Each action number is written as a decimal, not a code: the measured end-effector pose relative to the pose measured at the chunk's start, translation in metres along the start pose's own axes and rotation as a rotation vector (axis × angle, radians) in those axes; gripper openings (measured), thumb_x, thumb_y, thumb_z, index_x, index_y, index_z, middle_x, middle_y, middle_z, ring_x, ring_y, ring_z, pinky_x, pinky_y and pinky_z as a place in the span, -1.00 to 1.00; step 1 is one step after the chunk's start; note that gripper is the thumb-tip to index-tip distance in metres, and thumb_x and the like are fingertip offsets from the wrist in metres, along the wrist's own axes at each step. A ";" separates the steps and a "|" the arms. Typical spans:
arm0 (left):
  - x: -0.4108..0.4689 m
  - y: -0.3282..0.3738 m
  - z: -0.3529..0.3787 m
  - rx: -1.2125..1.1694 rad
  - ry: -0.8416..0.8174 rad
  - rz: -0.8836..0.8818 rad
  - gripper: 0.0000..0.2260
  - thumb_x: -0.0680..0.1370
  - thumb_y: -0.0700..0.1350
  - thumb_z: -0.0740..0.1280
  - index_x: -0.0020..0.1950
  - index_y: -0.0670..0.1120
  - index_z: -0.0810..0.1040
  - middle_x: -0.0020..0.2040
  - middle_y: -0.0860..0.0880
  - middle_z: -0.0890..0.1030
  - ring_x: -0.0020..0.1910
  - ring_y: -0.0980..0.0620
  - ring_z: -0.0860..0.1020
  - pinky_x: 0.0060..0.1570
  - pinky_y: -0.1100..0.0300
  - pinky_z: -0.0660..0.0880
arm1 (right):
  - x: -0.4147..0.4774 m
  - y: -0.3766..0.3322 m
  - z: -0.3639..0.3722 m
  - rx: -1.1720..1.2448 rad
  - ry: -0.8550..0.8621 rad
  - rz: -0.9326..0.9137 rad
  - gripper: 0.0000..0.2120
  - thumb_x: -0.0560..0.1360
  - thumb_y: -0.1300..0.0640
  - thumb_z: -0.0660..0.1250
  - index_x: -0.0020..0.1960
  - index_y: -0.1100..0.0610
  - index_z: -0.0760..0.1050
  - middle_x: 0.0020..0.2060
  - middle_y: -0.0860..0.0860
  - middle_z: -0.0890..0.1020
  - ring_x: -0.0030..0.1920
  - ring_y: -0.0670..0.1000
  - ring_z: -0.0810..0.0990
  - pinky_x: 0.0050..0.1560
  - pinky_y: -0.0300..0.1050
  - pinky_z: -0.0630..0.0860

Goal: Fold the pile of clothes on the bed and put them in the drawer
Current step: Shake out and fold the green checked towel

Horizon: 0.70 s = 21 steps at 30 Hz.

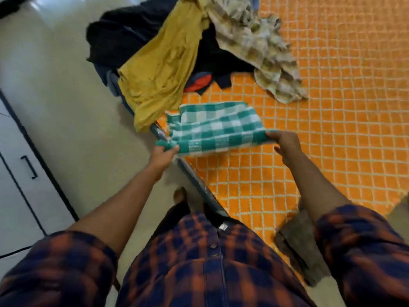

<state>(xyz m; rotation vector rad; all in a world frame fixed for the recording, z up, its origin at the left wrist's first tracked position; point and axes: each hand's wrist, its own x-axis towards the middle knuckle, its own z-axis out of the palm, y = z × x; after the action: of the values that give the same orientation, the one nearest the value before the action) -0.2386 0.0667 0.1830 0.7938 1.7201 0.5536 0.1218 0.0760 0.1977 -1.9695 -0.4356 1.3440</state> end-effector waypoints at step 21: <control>0.182 -0.025 0.093 0.393 0.165 -0.112 -0.66 0.56 0.00 0.35 0.30 -0.05 0.46 0.11 -0.06 0.57 0.03 -0.08 0.55 0.01 0.08 0.51 | 0.154 0.090 0.045 -0.247 0.110 0.005 -0.45 0.68 0.20 0.25 0.62 0.01 0.19 0.62 0.01 0.18 0.58 0.10 0.20 0.50 0.15 0.32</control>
<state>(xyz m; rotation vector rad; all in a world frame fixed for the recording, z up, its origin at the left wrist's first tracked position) -0.1859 0.1828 0.0220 0.9379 2.0469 0.2091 0.1336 0.1247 0.0210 -2.2354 -0.5667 1.2255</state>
